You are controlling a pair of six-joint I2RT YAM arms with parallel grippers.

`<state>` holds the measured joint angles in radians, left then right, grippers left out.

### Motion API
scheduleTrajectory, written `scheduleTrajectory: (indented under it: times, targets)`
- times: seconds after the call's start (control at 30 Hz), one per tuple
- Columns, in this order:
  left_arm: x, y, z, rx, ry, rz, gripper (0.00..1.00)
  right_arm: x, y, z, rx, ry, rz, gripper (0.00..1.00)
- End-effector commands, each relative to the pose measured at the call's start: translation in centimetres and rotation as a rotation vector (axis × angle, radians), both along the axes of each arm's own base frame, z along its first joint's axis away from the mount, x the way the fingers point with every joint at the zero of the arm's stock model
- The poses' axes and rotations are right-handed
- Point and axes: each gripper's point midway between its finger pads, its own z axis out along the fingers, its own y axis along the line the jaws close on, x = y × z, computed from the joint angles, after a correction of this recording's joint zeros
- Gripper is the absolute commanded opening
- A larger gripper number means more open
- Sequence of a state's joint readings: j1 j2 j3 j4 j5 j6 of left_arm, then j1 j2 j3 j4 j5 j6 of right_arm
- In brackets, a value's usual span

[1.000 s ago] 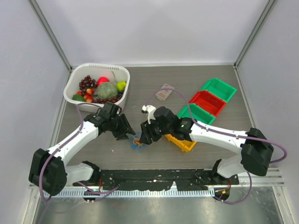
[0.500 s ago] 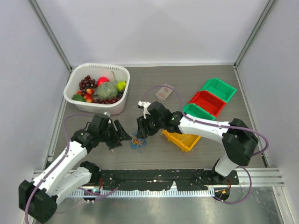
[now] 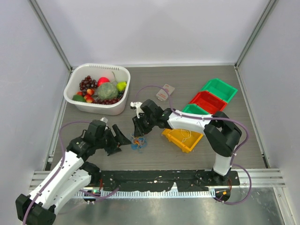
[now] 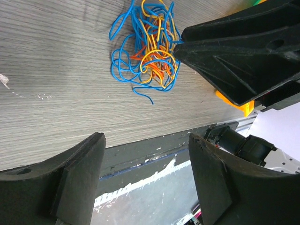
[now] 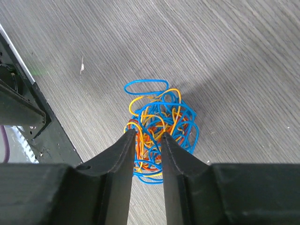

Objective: Untangle the cables

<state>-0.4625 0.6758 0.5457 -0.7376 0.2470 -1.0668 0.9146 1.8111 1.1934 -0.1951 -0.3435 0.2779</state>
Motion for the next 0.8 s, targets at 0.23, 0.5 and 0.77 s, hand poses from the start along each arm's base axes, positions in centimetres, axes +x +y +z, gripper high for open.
scheduleTrajectory:
  times: [0.23,0.5,0.77]
  targets:
    - [0.5,-1.8,0.8,-0.075,0.005,-0.054,0.74,-0.5,1.8,1.4,0.058,-0.025,0.066,0.34]
    - [1.3,-2.1,1.4,-0.051,-0.002,-0.090,0.73,-0.7,2.1,1.1,0.062,-0.023,0.084,0.39]
    - [1.0,-2.1,1.2,-0.051,0.007,-0.092,0.73,-0.1,1.8,0.3,-0.005,-0.096,0.096,0.37]
